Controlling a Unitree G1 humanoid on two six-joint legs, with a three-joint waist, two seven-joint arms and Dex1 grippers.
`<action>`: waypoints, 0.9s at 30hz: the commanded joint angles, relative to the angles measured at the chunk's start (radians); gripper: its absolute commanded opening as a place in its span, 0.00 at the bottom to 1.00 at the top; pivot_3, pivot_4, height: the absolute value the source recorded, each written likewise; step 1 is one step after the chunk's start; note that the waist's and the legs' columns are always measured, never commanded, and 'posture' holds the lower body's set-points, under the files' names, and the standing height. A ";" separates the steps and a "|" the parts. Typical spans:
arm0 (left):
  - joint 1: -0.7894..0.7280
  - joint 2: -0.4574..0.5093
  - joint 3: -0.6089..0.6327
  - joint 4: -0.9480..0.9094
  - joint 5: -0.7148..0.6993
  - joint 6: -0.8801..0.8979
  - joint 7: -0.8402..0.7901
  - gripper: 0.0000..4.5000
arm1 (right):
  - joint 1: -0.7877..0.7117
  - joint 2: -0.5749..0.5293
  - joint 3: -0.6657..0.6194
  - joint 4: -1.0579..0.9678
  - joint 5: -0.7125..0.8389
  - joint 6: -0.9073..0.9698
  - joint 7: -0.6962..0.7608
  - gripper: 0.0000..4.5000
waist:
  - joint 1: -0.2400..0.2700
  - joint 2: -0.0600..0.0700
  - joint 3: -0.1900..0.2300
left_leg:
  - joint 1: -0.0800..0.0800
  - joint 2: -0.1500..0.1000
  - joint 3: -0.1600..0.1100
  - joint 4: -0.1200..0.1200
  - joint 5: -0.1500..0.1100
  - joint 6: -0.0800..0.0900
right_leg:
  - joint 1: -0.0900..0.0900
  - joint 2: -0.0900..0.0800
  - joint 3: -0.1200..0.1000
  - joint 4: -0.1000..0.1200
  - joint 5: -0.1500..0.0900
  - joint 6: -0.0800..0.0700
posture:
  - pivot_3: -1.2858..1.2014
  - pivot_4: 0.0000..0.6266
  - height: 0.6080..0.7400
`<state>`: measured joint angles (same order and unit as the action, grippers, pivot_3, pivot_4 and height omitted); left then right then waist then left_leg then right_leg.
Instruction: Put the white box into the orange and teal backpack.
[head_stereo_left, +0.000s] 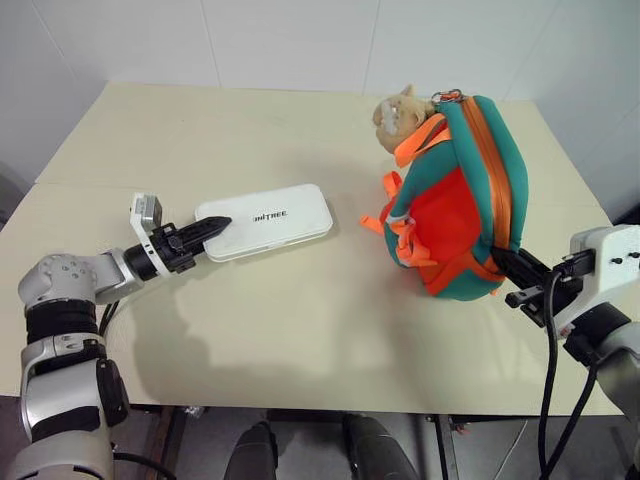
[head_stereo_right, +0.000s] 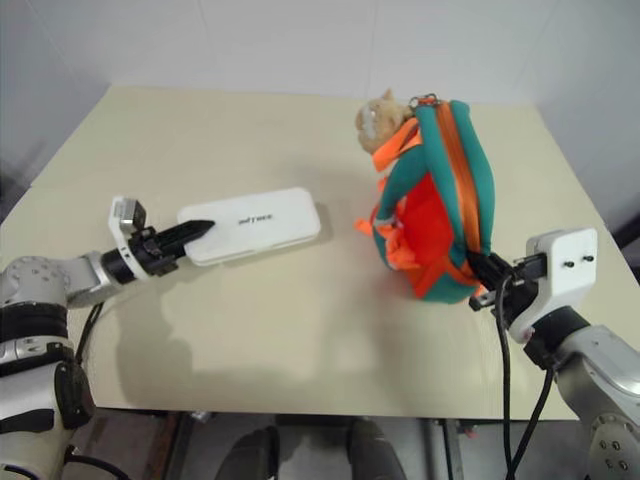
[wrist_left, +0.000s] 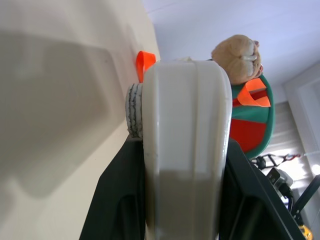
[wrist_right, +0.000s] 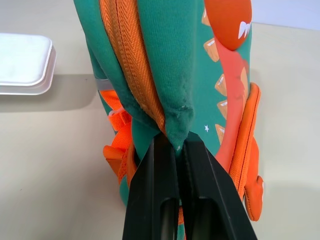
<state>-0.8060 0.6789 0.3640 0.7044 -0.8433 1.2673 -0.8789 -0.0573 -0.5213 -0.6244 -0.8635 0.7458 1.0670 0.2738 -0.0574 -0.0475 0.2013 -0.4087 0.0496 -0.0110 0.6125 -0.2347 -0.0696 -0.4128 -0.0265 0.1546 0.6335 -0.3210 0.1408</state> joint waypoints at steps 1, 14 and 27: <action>-0.027 0.004 -0.010 0.018 0.021 -0.020 -0.050 0.29 | 0.017 -0.047 0.010 -0.019 -0.012 -0.035 -0.002 0.12 | 0.000 0.000 0.000 | 0.000 0.000 0.000 0.000 0.000 0.000 | 0.000 0.000 0.000 0.000 0.000 0.000 | 0.52 0.24 1.00; -0.067 0.004 -0.037 0.082 0.088 -0.051 -0.123 0.29 | 0.199 -0.308 -0.178 -0.039 0.170 0.056 0.142 1.00 | 0.005 0.000 0.000 | 0.000 0.000 -0.001 0.000 0.000 0.000 | 0.001 0.000 -0.001 -0.001 0.000 0.000 | 0.52 0.24 1.00; -0.060 -0.009 -0.039 0.092 0.121 -0.062 -0.170 0.29 | 0.184 -0.432 -0.056 -0.063 0.712 0.012 -0.053 1.00 | 0.001 -0.001 0.000 | 0.000 0.000 -0.002 0.001 0.000 0.001 | 0.002 0.000 -0.001 -0.002 0.000 0.001 | 0.52 0.24 1.00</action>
<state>-0.8578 0.6609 0.3053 0.8289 -0.7058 1.2005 -1.0215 0.1510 -0.9414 -0.7075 -0.9178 1.3837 1.1437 0.2816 -0.0561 -0.0485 0.2010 -0.4088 0.0496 -0.0128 0.6132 -0.2348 -0.0688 -0.4104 -0.0264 0.1537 0.6317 -0.3207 0.1416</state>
